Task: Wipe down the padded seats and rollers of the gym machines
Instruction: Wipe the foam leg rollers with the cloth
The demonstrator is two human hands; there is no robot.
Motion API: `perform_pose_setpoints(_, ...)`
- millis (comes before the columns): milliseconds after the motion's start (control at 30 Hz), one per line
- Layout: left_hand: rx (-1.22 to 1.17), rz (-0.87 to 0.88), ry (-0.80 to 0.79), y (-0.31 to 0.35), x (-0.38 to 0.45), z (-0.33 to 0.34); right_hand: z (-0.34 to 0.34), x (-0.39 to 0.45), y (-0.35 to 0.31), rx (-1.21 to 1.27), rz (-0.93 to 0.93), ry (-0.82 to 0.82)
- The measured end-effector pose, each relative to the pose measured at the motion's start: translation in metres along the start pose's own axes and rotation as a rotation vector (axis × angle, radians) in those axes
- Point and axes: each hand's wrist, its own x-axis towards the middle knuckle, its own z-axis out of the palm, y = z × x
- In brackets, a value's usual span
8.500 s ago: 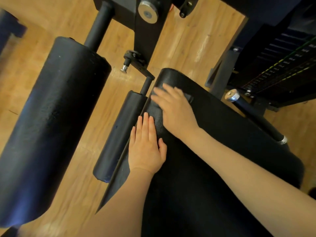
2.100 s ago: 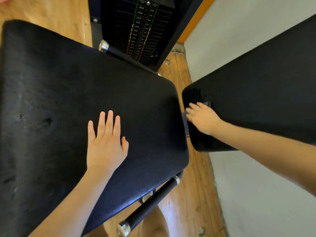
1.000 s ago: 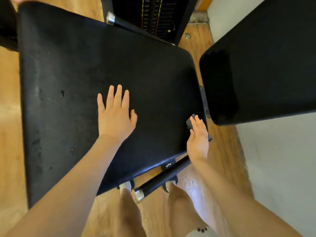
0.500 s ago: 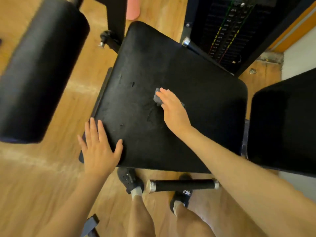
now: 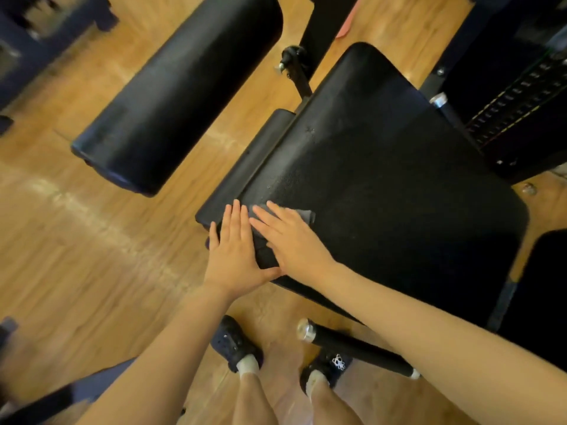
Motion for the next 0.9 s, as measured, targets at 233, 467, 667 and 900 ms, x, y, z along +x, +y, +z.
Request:
perform_pose_setpoints(233,-0.005,-0.002,-0.034,0.000,0.000,-0.003,-0.023,0.026,0.052,-0.074,-0.002,0.047)
perform_pose_setpoints(467,-0.036,-0.020,-0.058,0.002,0.000,-0.006,-0.031,0.054,0.042,0.090,0.482,0.140)
perform_pose_setpoints(667,-0.236,0.072,-0.158,-0.015,-0.002,-0.030,-0.024,0.020,-0.022,-0.009,0.251,-0.134)
perform_pose_setpoints(900,-0.138,-0.016,-0.062,-0.103,-0.008,-0.079,-0.029,0.029,-0.057,0.191,0.472,-0.143)
